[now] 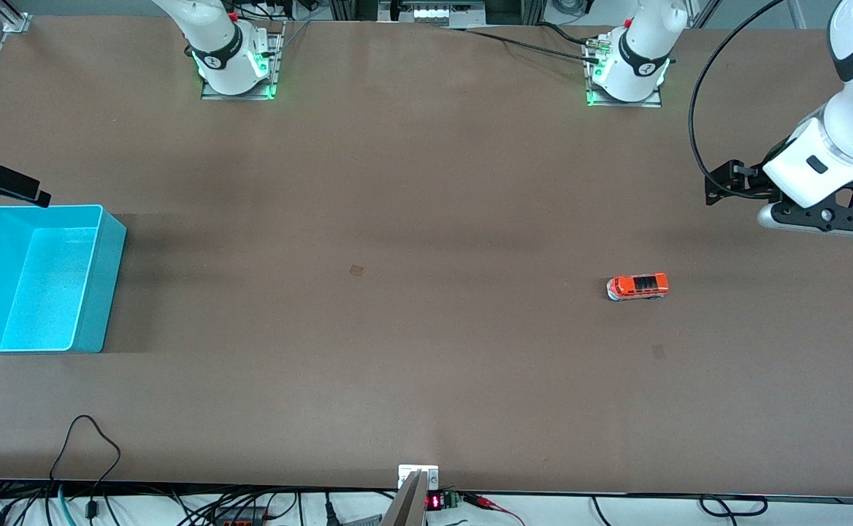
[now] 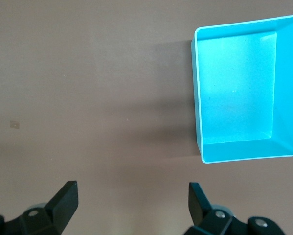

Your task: Wind up bus and store in blue box

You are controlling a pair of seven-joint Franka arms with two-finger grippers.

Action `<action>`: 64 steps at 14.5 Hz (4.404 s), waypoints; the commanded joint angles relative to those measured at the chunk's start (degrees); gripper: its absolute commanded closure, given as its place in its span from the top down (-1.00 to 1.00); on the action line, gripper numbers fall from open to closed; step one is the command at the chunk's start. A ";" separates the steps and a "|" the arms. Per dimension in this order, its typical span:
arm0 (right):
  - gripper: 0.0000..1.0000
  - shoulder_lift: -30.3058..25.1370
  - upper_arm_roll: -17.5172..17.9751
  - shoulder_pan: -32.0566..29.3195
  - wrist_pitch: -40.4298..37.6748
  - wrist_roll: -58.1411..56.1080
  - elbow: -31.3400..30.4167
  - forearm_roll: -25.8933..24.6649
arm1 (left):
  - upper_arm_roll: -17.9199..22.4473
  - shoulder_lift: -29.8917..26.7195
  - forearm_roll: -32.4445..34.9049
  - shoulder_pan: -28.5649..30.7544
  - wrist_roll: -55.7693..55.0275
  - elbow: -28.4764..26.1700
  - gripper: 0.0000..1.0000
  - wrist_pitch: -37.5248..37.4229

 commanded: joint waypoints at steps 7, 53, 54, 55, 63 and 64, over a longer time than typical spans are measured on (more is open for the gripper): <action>1.00 -0.95 0.39 -0.18 1.18 0.45 -1.23 -0.34 | -0.14 0.56 -0.84 0.78 2.53 0.64 1.00 -0.95; 1.00 -0.16 0.48 -0.09 1.70 -0.34 -1.15 -0.34 | -0.40 27.89 -0.14 8.59 93.48 -23.01 -0.50 53.54; 1.00 -0.25 0.48 0.00 1.70 -0.34 -1.15 -0.34 | -0.32 29.20 -0.23 10.69 96.55 -21.87 -0.50 53.54; 1.00 -0.16 0.48 -0.09 1.70 -0.34 -1.15 -0.34 | -0.32 30.26 -0.14 12.72 99.10 -20.90 -0.50 53.54; 1.00 -0.16 0.48 -0.09 1.70 -0.34 -1.15 -0.25 | -0.31 30.80 -0.23 21.52 106.69 -19.23 1.00 53.54; 1.00 -0.16 0.48 -0.09 1.70 -0.34 -1.15 -0.17 | -0.49 30.10 -0.23 21.70 106.69 -19.05 1.00 53.28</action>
